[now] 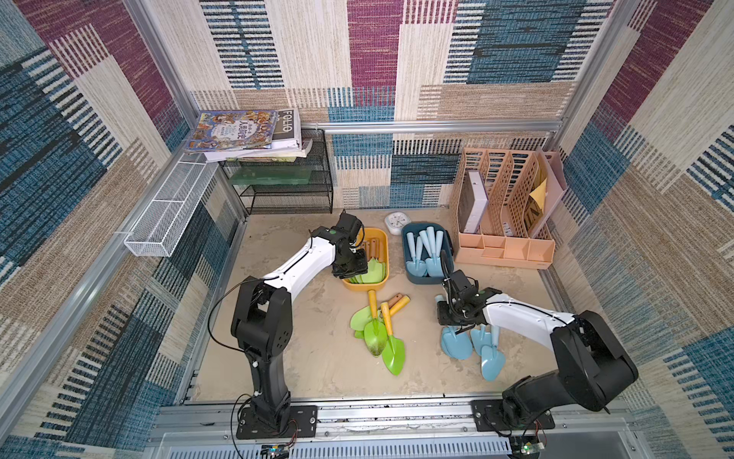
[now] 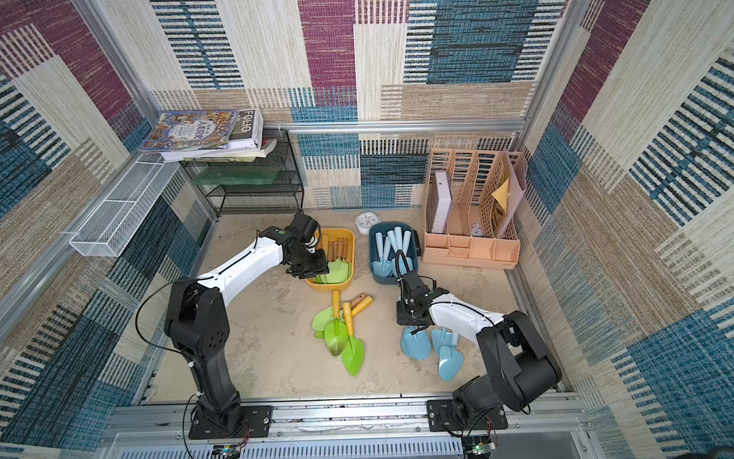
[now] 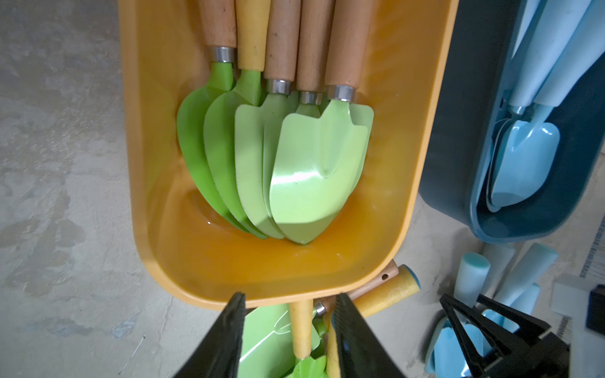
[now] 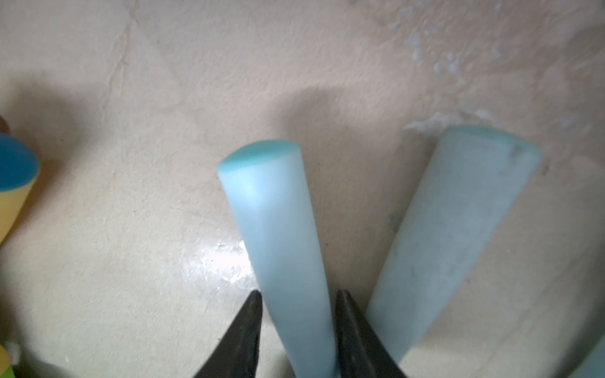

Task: Sort the small shovels by color and place them into the storage box
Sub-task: Pick up the shovel from the center of the board, then place the shovel in the storage box.

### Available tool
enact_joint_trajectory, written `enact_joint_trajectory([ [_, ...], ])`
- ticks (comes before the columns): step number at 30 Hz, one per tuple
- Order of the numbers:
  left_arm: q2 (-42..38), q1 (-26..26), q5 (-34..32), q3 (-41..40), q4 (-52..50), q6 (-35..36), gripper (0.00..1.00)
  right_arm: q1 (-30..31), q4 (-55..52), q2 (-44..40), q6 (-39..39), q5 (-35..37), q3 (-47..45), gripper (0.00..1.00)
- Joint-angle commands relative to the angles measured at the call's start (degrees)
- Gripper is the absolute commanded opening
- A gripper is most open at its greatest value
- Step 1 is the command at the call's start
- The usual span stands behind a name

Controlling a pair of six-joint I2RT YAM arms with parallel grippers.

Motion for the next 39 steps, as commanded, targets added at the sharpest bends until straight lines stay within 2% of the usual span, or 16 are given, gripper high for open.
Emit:
enact_joint_trajectory([
  [1,-0.05,0.01,-0.07,-0.14,-0.58,-0.06,0.47,0.01,1.10,0.03,0.58,-0.12,-0.32,0.36],
  [4,-0.06,0.05,-0.24,-0.41,-0.58,-0.11,0.47,-0.16,1.02,-0.44,0.53,0.23,-0.18,0.23],
  [7,0.03,0.01,-0.25,-0.58,-0.42,-0.26,0.47,-0.36,1.05,-1.80,-0.24,0.48,0.28,0.18],
  [12,0.23,0.02,-0.33,-0.33,-0.43,-0.42,0.47,-0.77,2.35,-5.58,-1.56,0.02,0.36,0.16],
  [19,0.63,0.04,-0.51,-0.48,-0.31,-0.60,0.47,-3.73,-3.72,-10.17,2.07,11.20,5.01,0.16],
  [24,0.68,0.08,-0.93,-0.42,-0.26,-0.70,0.47,-7.22,-3.92,-10.40,-0.76,11.80,12.08,0.16],
  [29,0.25,0.01,-1.71,-0.98,-0.28,-0.69,0.47,-9.54,0.27,-3.48,-6.18,7.52,21.86,0.17],
  [39,-2.44,0.04,-4.68,-3.74,-1.74,-1.17,0.47,-10.17,1.10,23.47,-15.01,-0.44,47.89,0.17],
])
